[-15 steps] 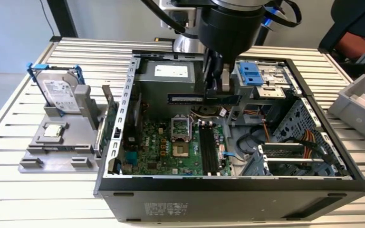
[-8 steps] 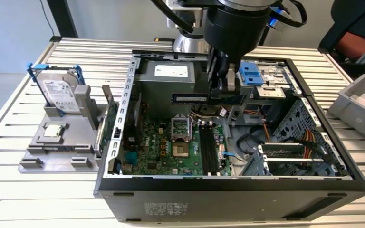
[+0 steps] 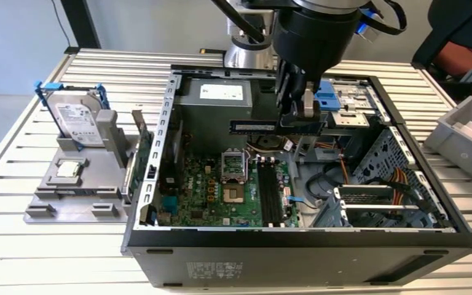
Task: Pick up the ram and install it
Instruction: 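Pick up the ram and move it above insertion slot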
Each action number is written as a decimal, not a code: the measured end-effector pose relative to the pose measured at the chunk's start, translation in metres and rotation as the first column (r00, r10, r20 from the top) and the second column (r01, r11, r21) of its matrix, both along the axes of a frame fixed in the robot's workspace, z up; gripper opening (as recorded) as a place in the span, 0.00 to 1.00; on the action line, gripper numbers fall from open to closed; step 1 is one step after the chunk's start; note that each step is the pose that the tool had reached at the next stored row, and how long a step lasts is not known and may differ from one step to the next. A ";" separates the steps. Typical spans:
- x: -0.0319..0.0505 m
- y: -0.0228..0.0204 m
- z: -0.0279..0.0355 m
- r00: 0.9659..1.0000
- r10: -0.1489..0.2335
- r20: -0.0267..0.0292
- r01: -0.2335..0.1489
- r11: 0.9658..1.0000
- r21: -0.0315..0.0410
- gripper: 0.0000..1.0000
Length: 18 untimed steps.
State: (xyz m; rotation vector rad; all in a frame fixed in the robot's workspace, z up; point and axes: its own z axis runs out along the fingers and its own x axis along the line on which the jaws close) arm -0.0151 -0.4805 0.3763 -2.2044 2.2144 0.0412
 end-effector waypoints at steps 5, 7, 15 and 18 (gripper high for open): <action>0.0050 0.0004 0.0000 1.000 0.000 0.000 0.000 1.000 0.000 0.00; 0.0068 0.0006 0.0000 1.000 0.000 0.000 0.000 1.000 0.000 0.00; 0.0153 0.0013 0.0000 1.000 0.000 0.000 0.000 1.000 0.000 0.00; 0.0185 0.0016 0.0000 1.000 0.000 0.000 0.000 1.000 0.000 0.00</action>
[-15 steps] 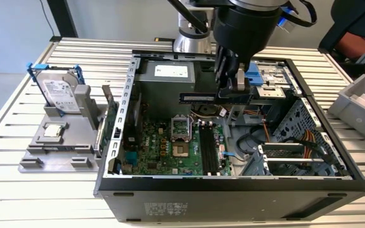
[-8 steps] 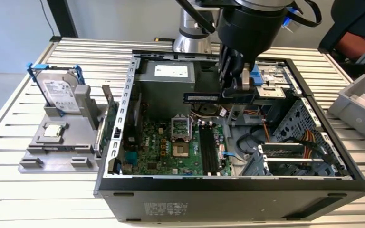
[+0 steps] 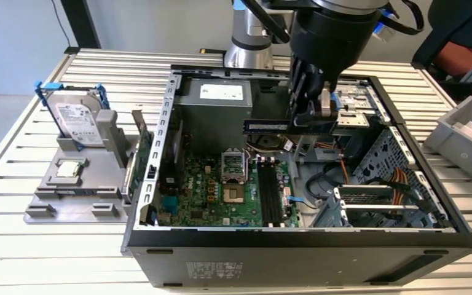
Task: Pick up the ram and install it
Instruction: 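Pick up the ram and move it above insertion slot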
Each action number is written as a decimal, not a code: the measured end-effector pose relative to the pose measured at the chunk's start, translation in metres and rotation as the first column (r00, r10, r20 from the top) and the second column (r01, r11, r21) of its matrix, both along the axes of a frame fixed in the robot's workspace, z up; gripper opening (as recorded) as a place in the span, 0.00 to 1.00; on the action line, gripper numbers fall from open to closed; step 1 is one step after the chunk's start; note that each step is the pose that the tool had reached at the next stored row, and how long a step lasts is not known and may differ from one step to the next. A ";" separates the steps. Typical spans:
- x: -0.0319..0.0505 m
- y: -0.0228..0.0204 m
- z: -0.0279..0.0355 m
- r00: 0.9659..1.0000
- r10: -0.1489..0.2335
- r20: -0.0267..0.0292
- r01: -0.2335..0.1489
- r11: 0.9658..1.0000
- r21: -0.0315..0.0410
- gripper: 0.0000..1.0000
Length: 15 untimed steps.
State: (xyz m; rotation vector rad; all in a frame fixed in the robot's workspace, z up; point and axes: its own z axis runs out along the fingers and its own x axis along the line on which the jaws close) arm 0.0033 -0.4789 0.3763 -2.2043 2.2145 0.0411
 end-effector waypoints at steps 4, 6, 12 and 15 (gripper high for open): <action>0.0044 0.0004 0.0000 1.000 0.000 0.000 0.000 1.000 0.000 0.00; 0.0066 0.0006 0.0000 1.000 -0.001 0.000 0.001 1.000 0.000 0.00; 0.0127 0.0009 0.0000 1.000 -0.003 0.000 0.003 1.000 0.000 0.00; 0.0158 0.0010 0.0000 1.000 -0.004 0.000 0.004 1.000 0.000 0.00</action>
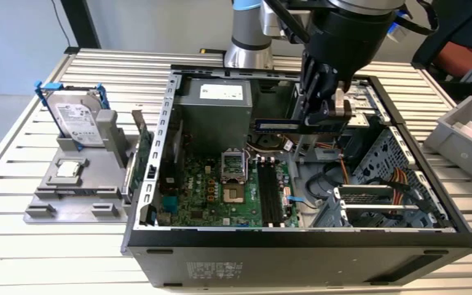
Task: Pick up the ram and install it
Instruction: 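Pick up the ram and move it above insertion slot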
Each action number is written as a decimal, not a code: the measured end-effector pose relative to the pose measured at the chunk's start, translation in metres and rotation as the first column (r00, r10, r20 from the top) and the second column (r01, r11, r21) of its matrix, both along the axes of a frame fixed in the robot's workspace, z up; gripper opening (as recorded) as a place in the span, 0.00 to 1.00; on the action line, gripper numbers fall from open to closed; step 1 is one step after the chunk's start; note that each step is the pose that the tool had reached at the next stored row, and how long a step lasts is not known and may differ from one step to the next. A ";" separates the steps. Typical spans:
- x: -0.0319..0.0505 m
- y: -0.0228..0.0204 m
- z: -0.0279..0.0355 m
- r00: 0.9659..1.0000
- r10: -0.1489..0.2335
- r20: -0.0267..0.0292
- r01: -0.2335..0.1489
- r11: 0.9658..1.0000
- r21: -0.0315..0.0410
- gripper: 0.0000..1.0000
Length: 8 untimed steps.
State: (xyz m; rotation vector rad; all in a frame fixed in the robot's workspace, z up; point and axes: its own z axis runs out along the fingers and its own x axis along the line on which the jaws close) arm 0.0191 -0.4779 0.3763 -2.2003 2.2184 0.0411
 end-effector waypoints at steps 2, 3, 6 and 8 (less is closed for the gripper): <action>0.0020 0.0001 0.0000 1.000 -0.001 0.000 0.001 1.000 0.000 0.00; 0.0031 0.0001 0.0000 1.000 -0.001 0.000 0.001 1.000 0.000 0.00; 0.0061 0.0003 0.0000 1.000 -0.003 0.000 0.003 1.000 0.000 0.00; 0.0081 0.0004 0.0001 1.000 -0.003 0.000 0.003 1.000 0.000 0.00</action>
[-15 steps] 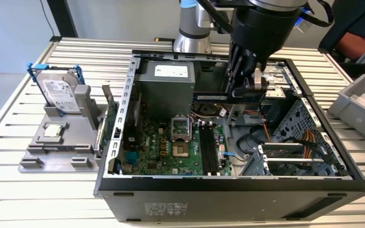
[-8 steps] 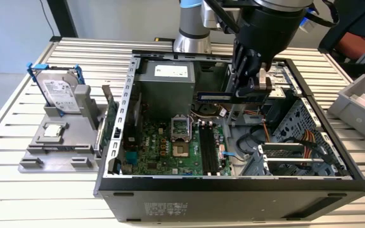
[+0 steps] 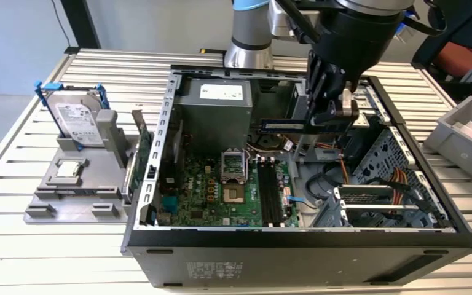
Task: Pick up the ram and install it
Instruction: 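Pick up the ram and move it above insertion slot, then insert the ram into the slot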
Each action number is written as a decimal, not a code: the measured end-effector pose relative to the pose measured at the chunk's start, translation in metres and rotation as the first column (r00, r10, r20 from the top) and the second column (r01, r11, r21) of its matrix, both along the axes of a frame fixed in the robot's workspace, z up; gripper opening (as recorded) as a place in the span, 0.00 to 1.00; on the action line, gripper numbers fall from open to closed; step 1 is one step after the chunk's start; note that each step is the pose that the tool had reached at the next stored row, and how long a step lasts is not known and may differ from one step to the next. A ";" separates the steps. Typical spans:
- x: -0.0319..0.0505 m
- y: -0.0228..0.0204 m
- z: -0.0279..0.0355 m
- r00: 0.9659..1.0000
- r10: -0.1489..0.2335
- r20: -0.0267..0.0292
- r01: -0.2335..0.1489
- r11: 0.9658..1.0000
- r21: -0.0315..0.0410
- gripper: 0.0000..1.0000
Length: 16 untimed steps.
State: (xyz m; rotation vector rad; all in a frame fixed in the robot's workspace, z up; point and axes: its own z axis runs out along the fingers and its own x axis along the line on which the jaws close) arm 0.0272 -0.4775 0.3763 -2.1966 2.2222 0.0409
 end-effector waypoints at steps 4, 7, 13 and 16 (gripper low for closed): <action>0.0031 0.0001 0.0000 1.000 -0.001 0.000 0.001 1.000 0.000 0.00; 0.0031 0.0000 0.0000 1.000 -0.002 0.000 0.002 1.000 0.000 0.00; 0.0032 0.0006 0.0000 1.000 -0.001 0.000 0.001 1.000 0.000 0.00; 0.0032 0.0070 -0.0001 1.000 -0.002 0.000 0.002 1.000 0.000 0.00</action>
